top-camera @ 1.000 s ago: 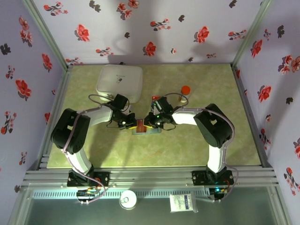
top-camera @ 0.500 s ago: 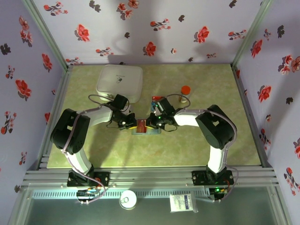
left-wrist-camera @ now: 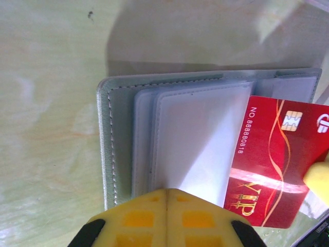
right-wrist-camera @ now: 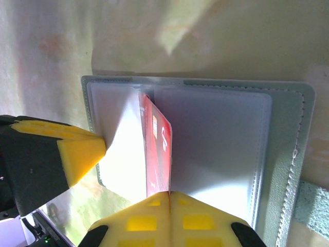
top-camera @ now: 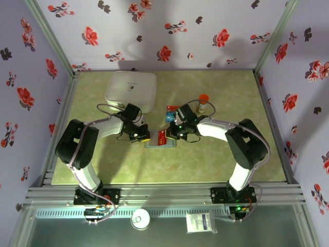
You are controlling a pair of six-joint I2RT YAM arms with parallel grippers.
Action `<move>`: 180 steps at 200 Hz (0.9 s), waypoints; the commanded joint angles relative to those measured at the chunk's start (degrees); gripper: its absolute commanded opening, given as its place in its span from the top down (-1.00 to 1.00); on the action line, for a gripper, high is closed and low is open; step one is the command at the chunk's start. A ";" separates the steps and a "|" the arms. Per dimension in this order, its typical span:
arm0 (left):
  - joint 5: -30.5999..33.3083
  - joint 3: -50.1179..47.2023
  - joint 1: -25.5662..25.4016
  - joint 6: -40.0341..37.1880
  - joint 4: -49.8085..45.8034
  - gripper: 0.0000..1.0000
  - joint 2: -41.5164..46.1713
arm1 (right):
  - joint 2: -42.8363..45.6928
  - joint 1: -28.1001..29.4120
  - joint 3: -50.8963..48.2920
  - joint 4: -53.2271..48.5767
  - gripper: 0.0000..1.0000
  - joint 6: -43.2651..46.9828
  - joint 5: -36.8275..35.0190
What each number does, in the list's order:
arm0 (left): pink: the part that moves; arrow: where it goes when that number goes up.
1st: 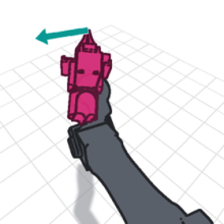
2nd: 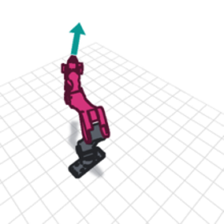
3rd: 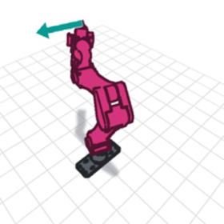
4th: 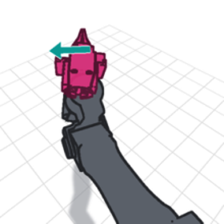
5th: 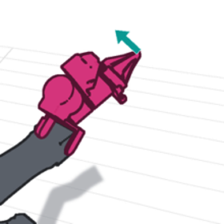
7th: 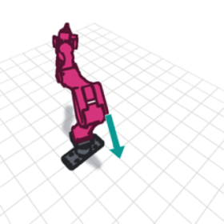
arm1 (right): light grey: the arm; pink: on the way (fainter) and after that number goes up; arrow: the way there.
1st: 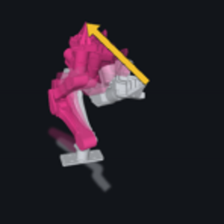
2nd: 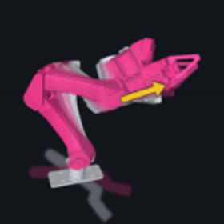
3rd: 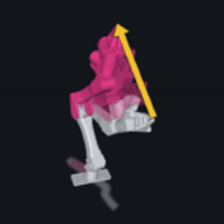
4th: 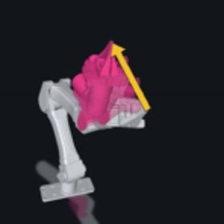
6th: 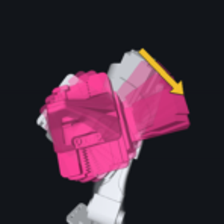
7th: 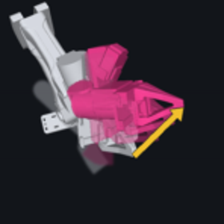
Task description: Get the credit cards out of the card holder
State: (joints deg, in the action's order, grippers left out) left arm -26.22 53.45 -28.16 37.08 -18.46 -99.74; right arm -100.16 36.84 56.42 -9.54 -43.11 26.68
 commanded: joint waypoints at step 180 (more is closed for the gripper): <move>-0.07 -3.40 0.69 0.40 -0.03 1.00 0.16 | -2.29 5.65 12.11 -15.78 0.83 2.15 -11.65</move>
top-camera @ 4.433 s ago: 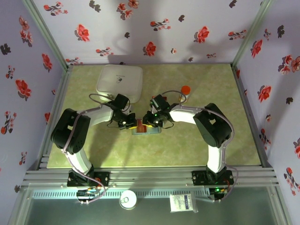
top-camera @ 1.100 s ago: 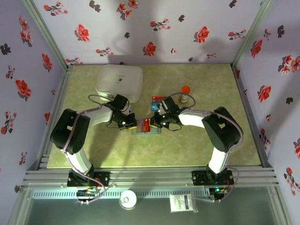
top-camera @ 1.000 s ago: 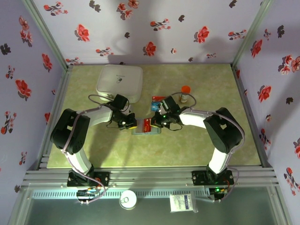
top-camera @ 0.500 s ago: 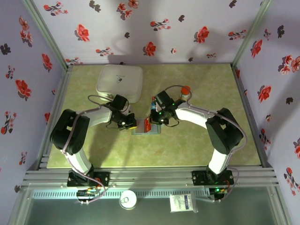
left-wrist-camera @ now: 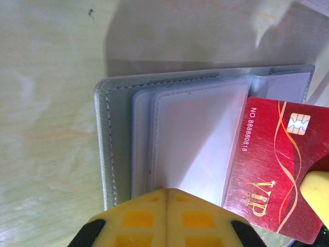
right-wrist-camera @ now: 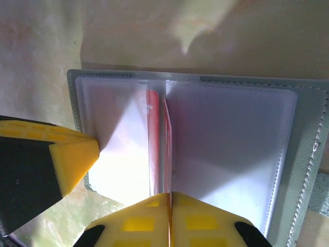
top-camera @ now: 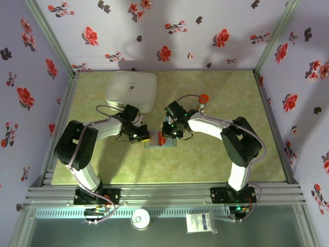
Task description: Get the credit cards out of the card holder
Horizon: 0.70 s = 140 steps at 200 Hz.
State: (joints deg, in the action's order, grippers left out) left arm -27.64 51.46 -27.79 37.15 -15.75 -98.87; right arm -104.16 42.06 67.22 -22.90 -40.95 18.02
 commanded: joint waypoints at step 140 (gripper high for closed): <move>3.44 2.19 1.37 1.66 -7.57 0.71 5.83 | 0.62 -7.68 21.26 -31.25 0.92 58.48 -9.28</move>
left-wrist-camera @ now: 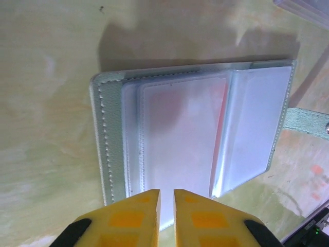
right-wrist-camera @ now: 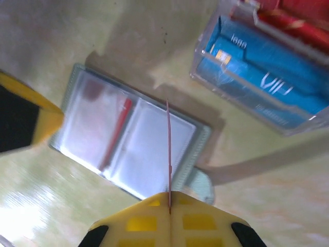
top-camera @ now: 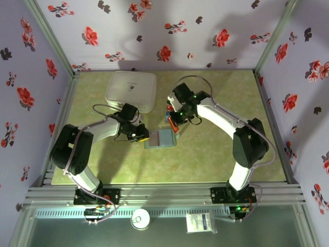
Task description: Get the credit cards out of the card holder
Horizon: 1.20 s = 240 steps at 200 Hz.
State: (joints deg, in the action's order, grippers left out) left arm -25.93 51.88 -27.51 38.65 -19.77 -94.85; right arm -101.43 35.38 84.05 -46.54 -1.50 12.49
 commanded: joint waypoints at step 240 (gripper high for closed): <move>5.23 4.06 4.73 1.14 -8.09 0.73 2.12 | -31.61 -6.90 45.74 -22.03 1.00 59.11 -2.74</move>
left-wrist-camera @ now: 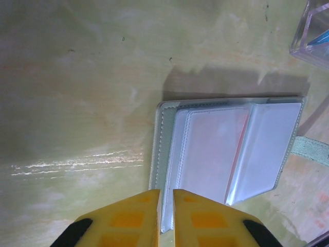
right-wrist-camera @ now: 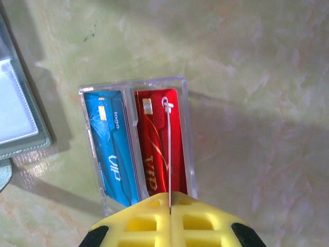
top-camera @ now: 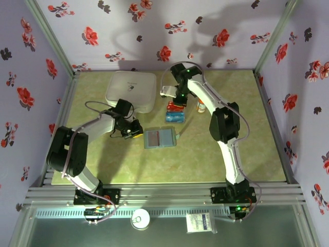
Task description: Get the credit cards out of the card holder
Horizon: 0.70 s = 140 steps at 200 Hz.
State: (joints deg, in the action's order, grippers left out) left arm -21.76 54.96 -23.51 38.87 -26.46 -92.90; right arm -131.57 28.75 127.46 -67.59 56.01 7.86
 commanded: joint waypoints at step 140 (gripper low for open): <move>-2.76 0.72 -0.41 -0.03 1.35 0.83 -1.59 | 12.49 1.21 -16.25 20.32 0.48 -25.29 -3.88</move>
State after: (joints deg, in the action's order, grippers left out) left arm -22.94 54.98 -23.14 38.85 -25.76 -93.17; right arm -125.97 28.91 117.23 -57.17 44.62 5.63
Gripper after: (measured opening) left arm 0.090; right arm 0.247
